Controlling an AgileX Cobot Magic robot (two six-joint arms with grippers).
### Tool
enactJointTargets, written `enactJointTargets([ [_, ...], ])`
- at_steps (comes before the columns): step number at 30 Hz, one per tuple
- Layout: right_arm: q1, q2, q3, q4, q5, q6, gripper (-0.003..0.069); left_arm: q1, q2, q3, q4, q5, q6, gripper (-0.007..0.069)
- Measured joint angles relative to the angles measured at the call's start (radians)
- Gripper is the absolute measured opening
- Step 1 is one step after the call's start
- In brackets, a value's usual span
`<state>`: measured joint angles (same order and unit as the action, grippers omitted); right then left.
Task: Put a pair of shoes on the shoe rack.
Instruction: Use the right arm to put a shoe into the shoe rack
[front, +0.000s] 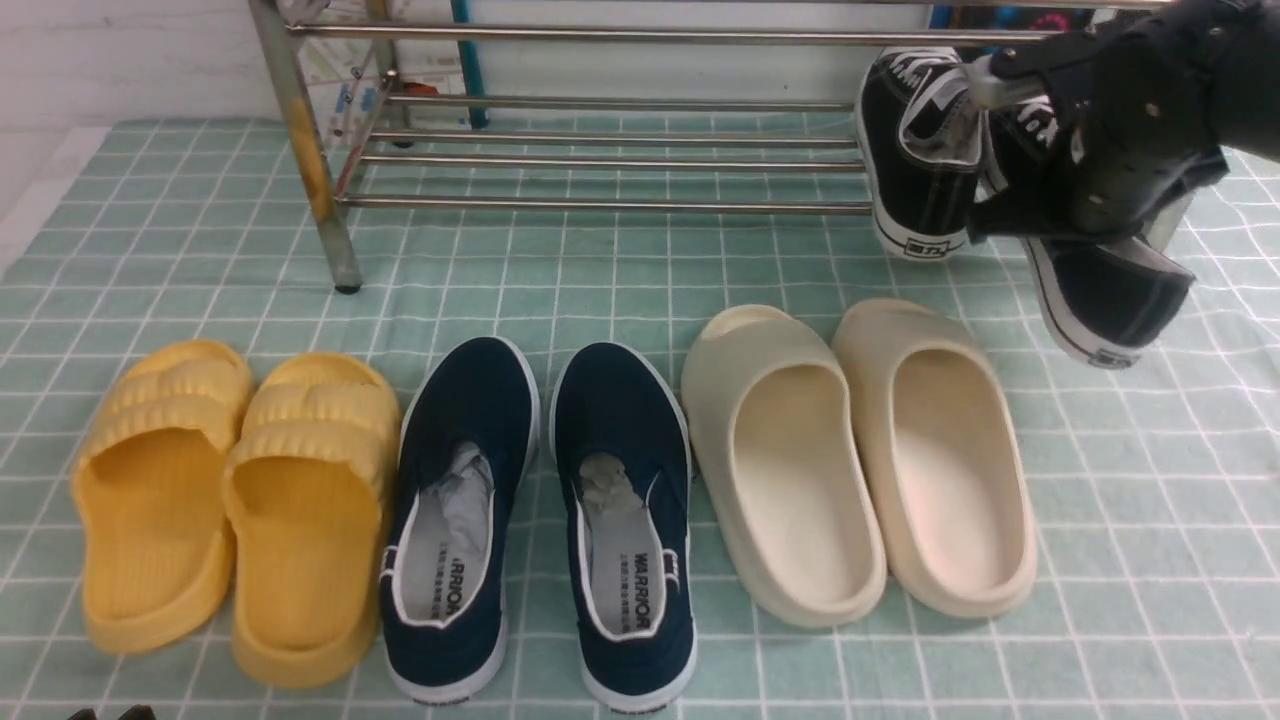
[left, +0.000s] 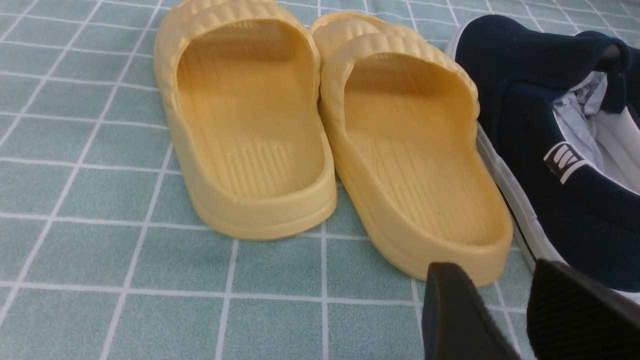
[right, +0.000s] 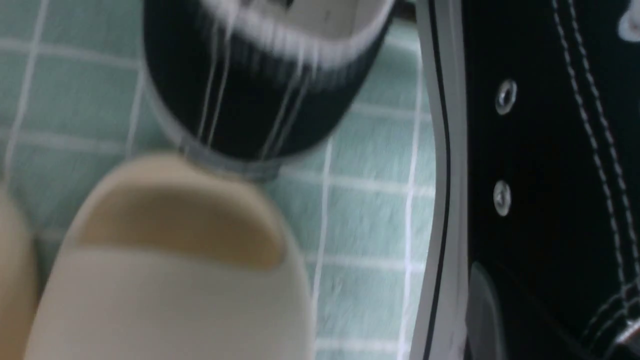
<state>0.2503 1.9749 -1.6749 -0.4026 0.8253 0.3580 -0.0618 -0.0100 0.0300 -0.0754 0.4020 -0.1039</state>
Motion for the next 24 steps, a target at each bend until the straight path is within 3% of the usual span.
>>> enactJointTargets([
  [10, 0.0, 0.222, -0.315, -0.093, 0.053, 0.0, 0.0038, 0.0, 0.0, 0.0, 0.0, 0.0, 0.0, 0.0238],
  [18, 0.0, 0.289, -0.381, -0.146, 0.053, 0.002, 0.006, 0.0, 0.0, 0.0, 0.0, 0.0, 0.0, 0.0238],
  [21, 0.0, 0.29, -0.386, -0.15, 0.053, 0.032, 0.0143, 0.0, 0.0, 0.0, 0.0, 0.0, 0.0, 0.0238],
  [24, 0.001, 0.288, -0.389, -0.155, 0.072, 0.042, 0.0274, 0.0, 0.0, 0.0, 0.0, 0.0, 0.0, 0.0238],
])
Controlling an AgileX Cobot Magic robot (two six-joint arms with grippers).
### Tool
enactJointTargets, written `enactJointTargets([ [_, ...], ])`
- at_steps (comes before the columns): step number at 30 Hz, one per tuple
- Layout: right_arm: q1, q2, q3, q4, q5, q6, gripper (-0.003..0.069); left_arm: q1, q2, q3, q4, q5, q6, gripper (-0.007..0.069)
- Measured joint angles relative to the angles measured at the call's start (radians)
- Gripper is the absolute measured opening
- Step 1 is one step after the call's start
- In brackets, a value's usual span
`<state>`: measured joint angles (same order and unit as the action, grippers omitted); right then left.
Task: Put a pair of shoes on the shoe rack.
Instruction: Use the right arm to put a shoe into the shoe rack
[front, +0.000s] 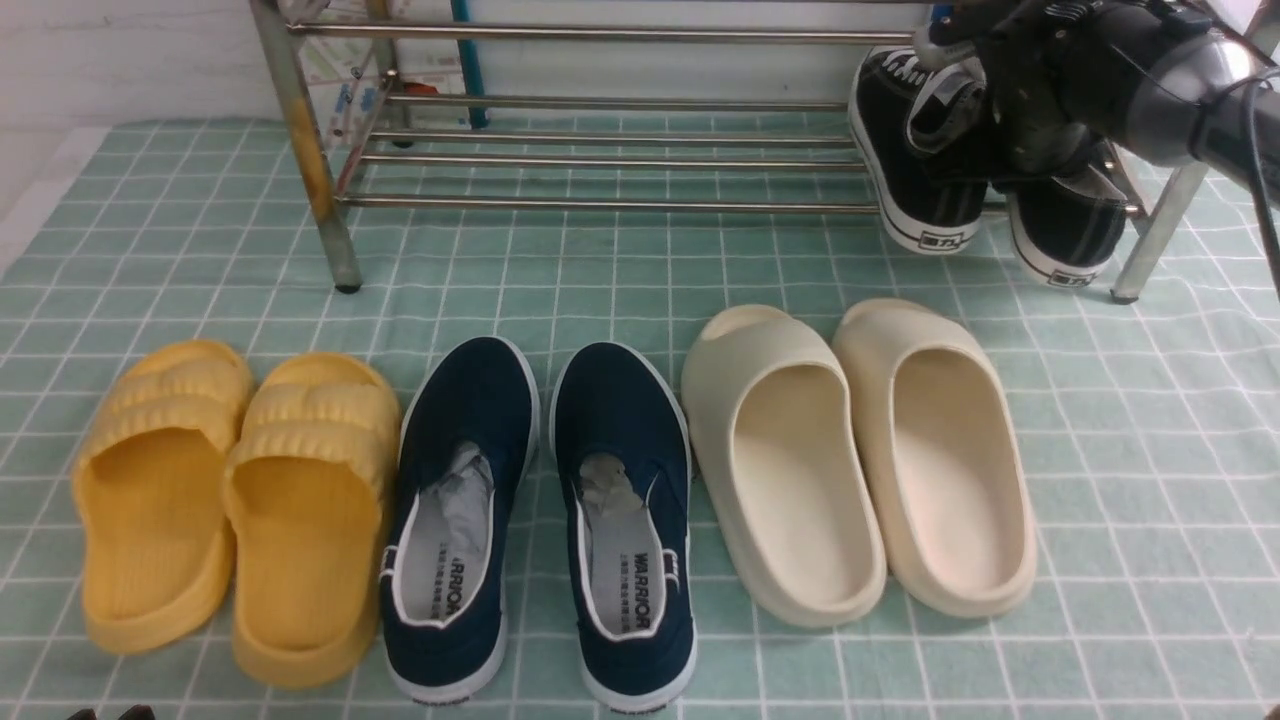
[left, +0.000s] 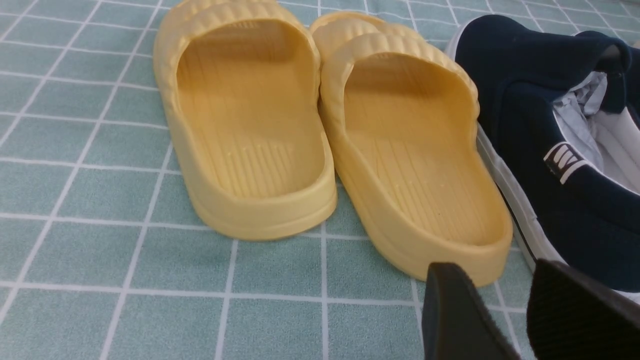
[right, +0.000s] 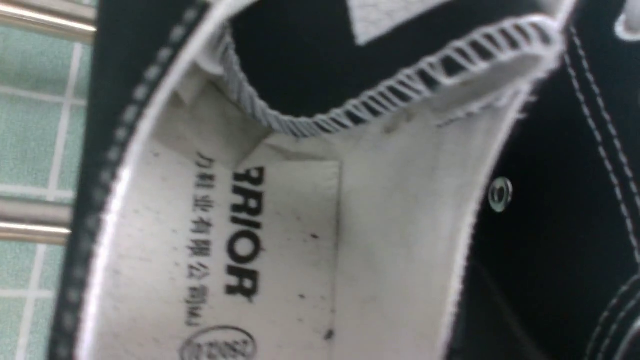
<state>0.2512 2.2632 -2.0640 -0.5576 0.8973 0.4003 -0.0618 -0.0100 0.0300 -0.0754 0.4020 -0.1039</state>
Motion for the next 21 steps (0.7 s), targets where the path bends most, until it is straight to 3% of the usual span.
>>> enactJointTargets([
  [5, 0.005, -0.03, -0.004, 0.03, 0.051, -0.03, 0.0481, 0.0, 0.0, 0.0, 0.0, 0.0, 0.0, 0.0238],
  [10, 0.008, -0.069, -0.006, 0.112, 0.12, -0.046, 0.0573, 0.0, 0.0, 0.0, 0.0, 0.0, 0.0, 0.0238],
  [15, 0.008, -0.083, -0.006, 0.189, 0.221, -0.142, 0.0564, 0.0, 0.0, 0.0, 0.0, 0.0, 0.0, 0.0238],
  [19, 0.008, -0.099, -0.006, 0.242, 0.274, -0.214, 0.0506, 0.0, 0.0, 0.0, 0.0, 0.0, 0.0, 0.0238],
  [21, 0.008, -0.135, -0.006, 0.262, 0.286, -0.243, 0.0437, 0.0, 0.0, 0.0, 0.0, 0.0, 0.0, 0.0238],
])
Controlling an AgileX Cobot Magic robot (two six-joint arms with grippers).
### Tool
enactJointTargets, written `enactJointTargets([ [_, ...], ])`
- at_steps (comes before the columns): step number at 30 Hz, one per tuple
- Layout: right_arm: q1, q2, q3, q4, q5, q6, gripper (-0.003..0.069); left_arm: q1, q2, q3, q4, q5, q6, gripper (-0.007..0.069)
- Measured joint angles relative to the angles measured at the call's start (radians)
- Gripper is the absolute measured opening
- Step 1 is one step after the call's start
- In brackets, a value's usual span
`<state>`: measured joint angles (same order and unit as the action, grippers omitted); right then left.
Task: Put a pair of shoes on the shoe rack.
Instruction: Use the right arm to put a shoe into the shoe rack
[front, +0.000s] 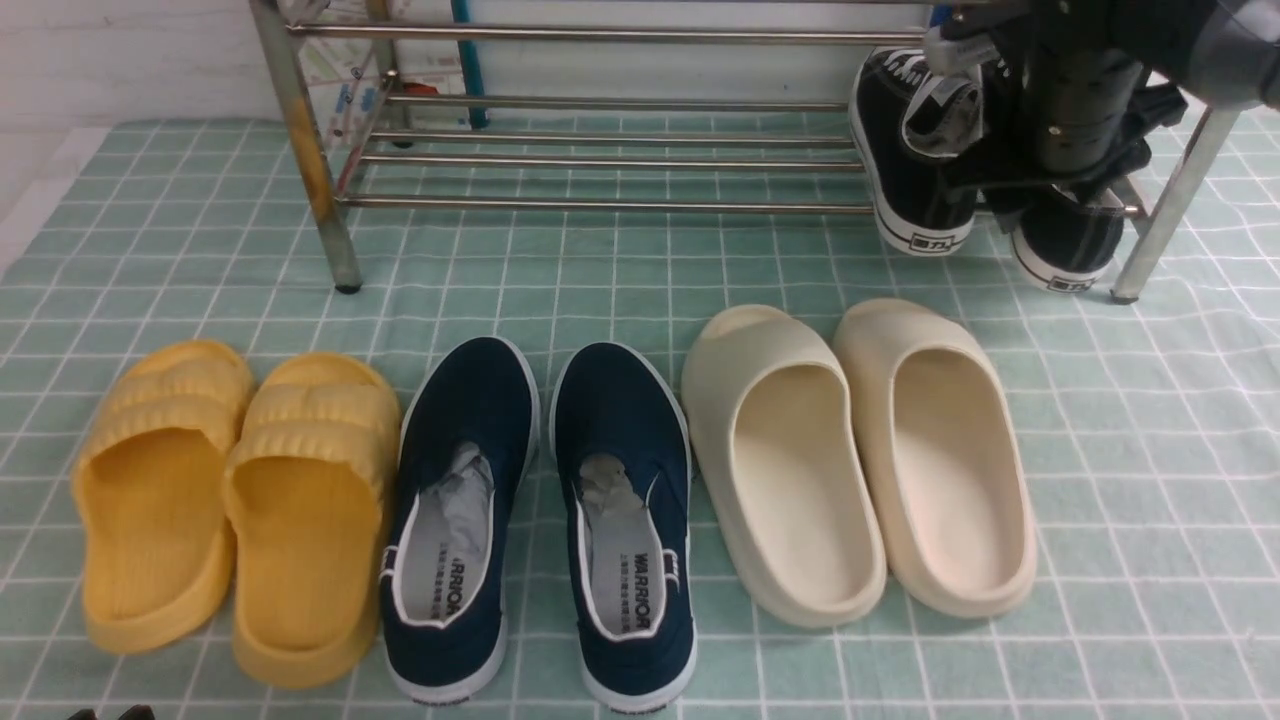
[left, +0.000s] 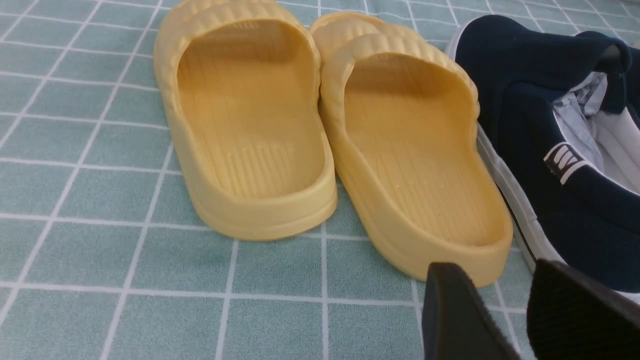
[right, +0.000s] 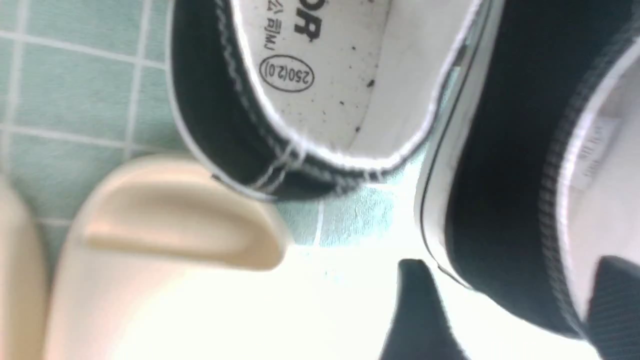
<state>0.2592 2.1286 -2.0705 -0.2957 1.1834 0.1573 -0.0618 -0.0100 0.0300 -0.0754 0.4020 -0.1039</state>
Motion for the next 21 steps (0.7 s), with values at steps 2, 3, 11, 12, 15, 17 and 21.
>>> enactJointTargets([
  [2, 0.001, -0.029, 0.0, 0.006, 0.005, -0.014, 0.0386, 0.0, 0.0, 0.0, 0.0, 0.0, 0.0, 0.0238],
  [3, 0.001, -0.049, 0.0, 0.006, 0.009, -0.02, 0.0351, 0.0, 0.0, 0.0, 0.0, 0.0, 0.0, 0.0238],
  [11, -0.005, -0.202, 0.087, 0.006, 0.034, -0.04, 0.0043, 0.0, 0.0, 0.0, 0.0, 0.0, 0.0, 0.0238],
  [12, -0.013, -0.221, 0.131, 0.006, 0.007, -0.04, 0.0013, 0.0, 0.0, 0.0, 0.0, 0.0, 0.0, 0.0238],
  [15, -0.043, -0.255, 0.268, 0.01, -0.07, -0.037, -0.0003, 0.0, 0.0, 0.0, 0.0, 0.0, 0.0, 0.0238],
  [17, -0.074, -0.269, 0.402, 0.04, -0.13, -0.036, -0.0003, 0.0, 0.0, 0.0, 0.0, 0.0, 0.0, 0.0238],
  [21, -0.1, -0.269, 0.54, 0.105, -0.231, -0.037, -0.0003, 0.0, 0.0, 0.0, 0.0, 0.0, 0.0, 0.0238],
])
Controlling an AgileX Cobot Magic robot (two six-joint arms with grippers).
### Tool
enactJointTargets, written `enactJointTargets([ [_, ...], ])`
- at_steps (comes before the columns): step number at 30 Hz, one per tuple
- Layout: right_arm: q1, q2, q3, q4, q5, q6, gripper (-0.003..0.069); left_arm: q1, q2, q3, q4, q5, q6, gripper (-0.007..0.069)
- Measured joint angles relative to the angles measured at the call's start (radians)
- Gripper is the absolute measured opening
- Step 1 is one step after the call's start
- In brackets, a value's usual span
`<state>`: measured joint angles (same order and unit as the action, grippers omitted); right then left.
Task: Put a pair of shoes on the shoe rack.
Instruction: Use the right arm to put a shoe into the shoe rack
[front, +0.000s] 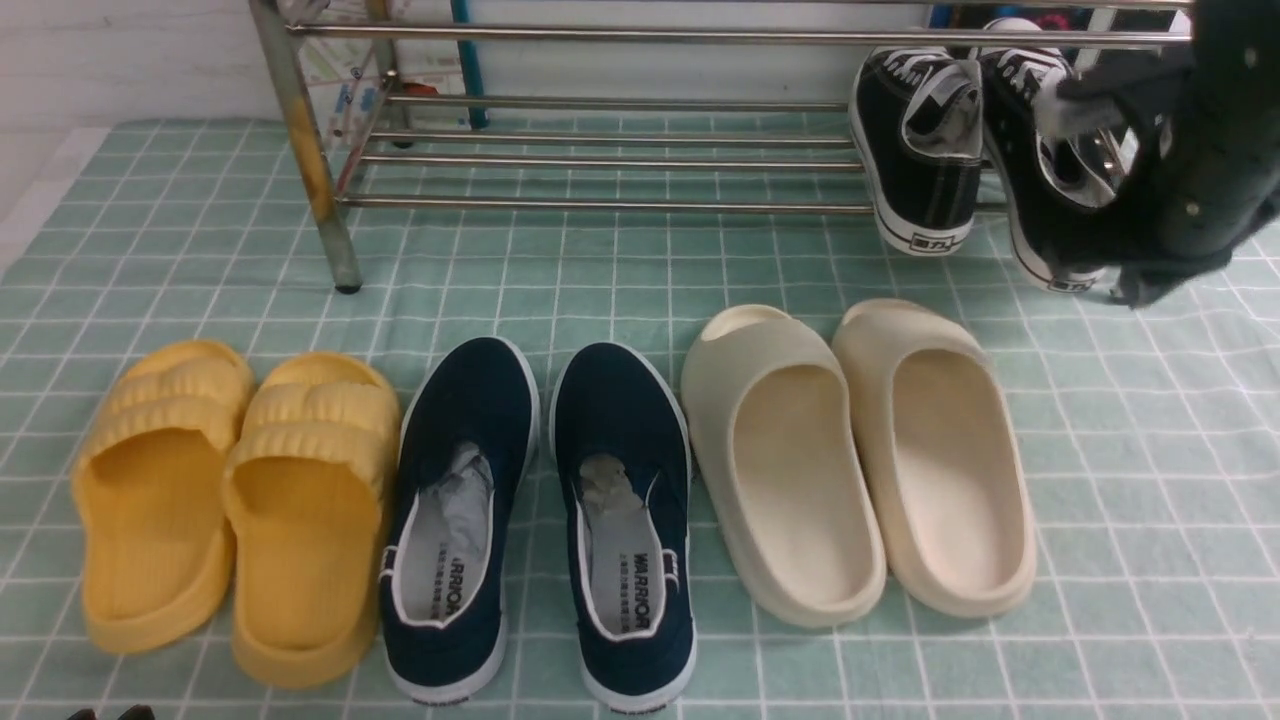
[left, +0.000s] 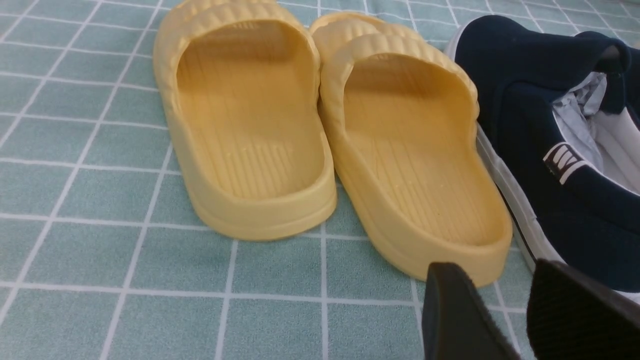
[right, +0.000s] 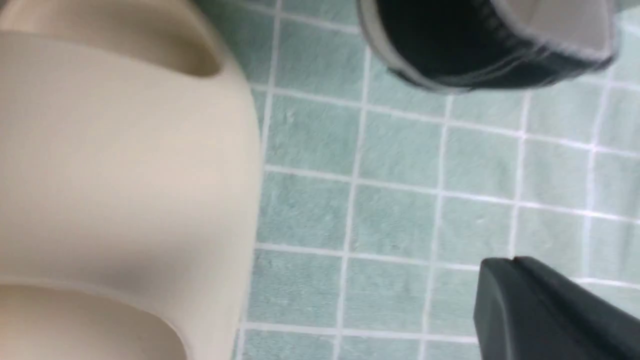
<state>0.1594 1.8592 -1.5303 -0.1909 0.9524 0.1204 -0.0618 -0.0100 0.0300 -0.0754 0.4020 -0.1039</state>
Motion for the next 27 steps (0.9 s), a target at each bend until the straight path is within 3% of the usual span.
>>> enactJointTargets([
  [5, -0.008, 0.034, 0.108, 0.037, -0.279, -0.019, -0.0003, 0.0, 0.0, 0.0, 0.0, 0.0, 0.0, 0.0238],
  [10, -0.008, 0.047, 0.109, 0.0, -0.397, -0.019, -0.0003, 0.0, 0.0, 0.0, 0.0, 0.0, 0.0, 0.0238],
  [22, -0.01, 0.051, 0.025, -0.127, -0.441, -0.015, -0.0003, 0.0, 0.0, 0.0, 0.0, 0.0, 0.0, 0.0238],
  [27, -0.014, 0.054, -0.005, -0.144, -0.444, 0.059, -0.0003, 0.0, 0.0, 0.0, 0.0, 0.0, 0.0, 0.0238],
])
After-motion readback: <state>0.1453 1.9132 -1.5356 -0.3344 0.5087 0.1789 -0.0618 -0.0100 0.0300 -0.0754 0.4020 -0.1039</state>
